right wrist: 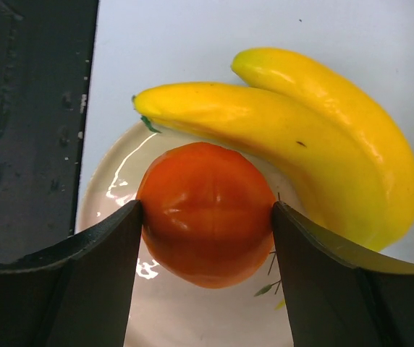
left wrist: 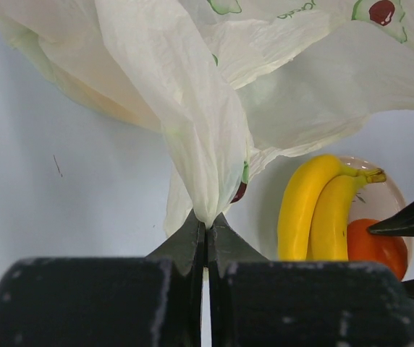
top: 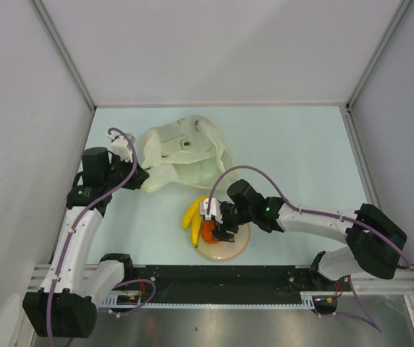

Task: Take the fake fruits out of the plastic bag
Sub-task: Place the fake fruit on the plate.

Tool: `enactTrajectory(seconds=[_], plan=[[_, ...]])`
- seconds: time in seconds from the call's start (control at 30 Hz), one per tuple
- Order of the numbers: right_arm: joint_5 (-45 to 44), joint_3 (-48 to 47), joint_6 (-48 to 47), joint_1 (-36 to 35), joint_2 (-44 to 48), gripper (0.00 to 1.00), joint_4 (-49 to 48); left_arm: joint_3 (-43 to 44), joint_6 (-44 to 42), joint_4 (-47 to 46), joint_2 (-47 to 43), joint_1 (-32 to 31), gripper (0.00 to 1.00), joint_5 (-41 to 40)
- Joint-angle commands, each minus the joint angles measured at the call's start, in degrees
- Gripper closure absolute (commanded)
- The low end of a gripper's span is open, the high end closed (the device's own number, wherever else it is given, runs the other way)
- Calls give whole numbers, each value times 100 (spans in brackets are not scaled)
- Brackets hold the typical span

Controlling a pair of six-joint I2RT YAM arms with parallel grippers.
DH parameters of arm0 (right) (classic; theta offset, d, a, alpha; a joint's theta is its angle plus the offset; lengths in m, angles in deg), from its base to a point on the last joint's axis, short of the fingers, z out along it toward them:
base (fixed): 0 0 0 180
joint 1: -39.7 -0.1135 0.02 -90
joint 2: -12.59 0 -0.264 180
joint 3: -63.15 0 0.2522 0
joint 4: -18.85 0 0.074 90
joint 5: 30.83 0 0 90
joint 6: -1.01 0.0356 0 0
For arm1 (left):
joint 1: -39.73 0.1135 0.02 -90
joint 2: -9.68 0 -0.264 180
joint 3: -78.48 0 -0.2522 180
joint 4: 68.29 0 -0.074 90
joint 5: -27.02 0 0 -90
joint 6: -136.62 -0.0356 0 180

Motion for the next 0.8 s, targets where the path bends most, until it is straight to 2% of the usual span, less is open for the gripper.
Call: enactTrajectory(seconds=[0.0, 0.17, 0.23, 0.3, 0.43, 0.63, 0.77], plan=[[-234, -17, 5, -9, -262, 36, -866, 238, -88, -9, 15, 38, 100, 1], [-190, -17, -4, -105, -394, 22, -788, 229, -106, 18, 16, 29, 100, -8], [-199, -26, 66, -114, -412, 14, -779, 221, -97, -9, 33, 29, 100, 1], [-216, -18, 154, -123, -377, 1, -717, 229, -79, -17, 33, 29, 100, 9], [-243, -17, 84, -97, -88, 0, -506, 229, -62, -35, 33, 29, 100, 62], [-181, -245, -162, 228, 1063, 0, 354, 142, -53, -97, -116, 38, 100, 89], [-794, -421, 311, 360, 1338, 0, -189, 27, -105, -123, -353, 38, 100, 71]])
